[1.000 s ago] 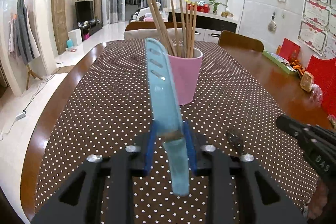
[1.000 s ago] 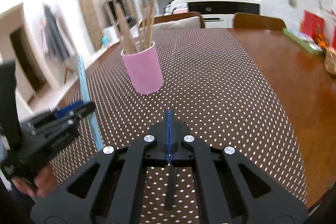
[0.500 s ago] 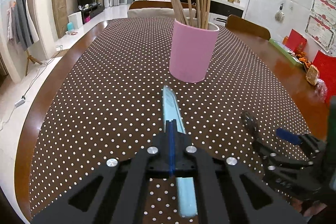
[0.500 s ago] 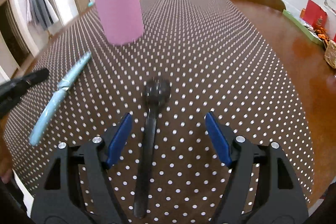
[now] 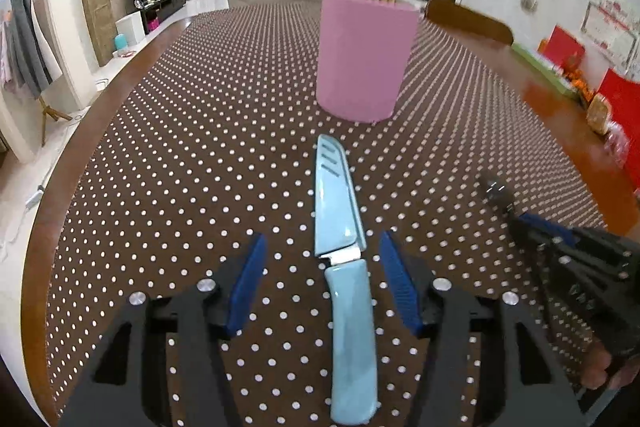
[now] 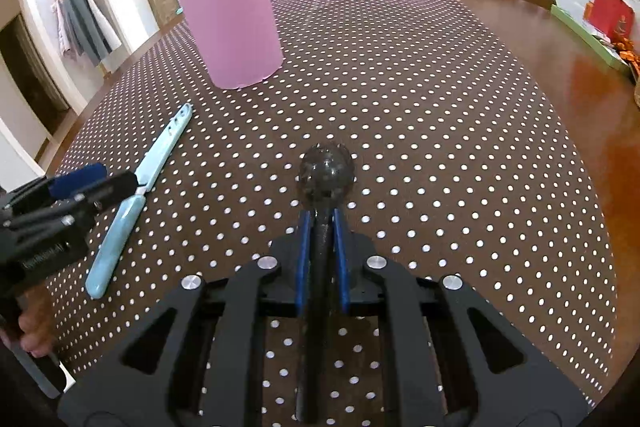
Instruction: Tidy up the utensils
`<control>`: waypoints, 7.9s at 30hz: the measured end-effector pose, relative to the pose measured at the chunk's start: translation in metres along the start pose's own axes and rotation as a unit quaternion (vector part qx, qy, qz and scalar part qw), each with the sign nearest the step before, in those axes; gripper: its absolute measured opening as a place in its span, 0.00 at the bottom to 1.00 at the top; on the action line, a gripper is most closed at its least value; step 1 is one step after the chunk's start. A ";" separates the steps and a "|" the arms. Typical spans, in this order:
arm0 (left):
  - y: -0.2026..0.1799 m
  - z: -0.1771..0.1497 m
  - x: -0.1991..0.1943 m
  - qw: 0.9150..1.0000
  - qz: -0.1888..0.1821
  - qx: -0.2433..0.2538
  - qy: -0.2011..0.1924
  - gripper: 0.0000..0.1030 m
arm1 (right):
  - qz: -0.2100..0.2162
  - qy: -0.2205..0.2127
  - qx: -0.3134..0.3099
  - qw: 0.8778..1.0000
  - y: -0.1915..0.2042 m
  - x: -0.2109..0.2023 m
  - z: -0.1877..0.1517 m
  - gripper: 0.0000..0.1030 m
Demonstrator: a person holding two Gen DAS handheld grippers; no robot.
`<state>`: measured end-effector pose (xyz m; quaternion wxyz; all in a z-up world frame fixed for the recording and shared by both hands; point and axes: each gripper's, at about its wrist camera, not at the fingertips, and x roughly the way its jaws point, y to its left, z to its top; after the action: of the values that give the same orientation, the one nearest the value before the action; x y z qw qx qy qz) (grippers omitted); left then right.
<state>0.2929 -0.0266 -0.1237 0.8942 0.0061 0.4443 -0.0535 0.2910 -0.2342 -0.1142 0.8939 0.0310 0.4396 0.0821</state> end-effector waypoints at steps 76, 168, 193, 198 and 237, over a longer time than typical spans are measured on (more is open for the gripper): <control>-0.004 0.188 0.021 0.933 -0.048 -0.057 -0.353 0.28 | 0.121 -0.331 0.048 0.935 0.004 0.026 0.216 0.12; -0.021 -0.029 -0.188 0.936 0.040 0.008 -0.349 0.86 | 0.075 -0.316 -0.079 0.943 0.033 -0.160 0.000 0.77; -0.027 -0.030 -0.186 0.939 0.038 0.011 -0.342 0.87 | 0.079 -0.304 -0.040 0.949 0.022 -0.161 0.004 0.85; -0.027 -0.029 -0.187 0.939 0.038 0.011 -0.342 0.87 | 0.079 -0.299 -0.039 0.950 0.020 -0.160 0.005 0.85; -0.025 -0.032 -0.181 0.942 0.038 0.005 -0.334 0.87 | 0.076 -0.298 -0.040 0.951 0.020 -0.156 -0.003 0.86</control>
<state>0.1564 -0.0335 0.0024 0.9927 0.0089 0.1188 -0.0208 0.1927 -0.2413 0.0079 0.9759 0.0513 0.1460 0.1539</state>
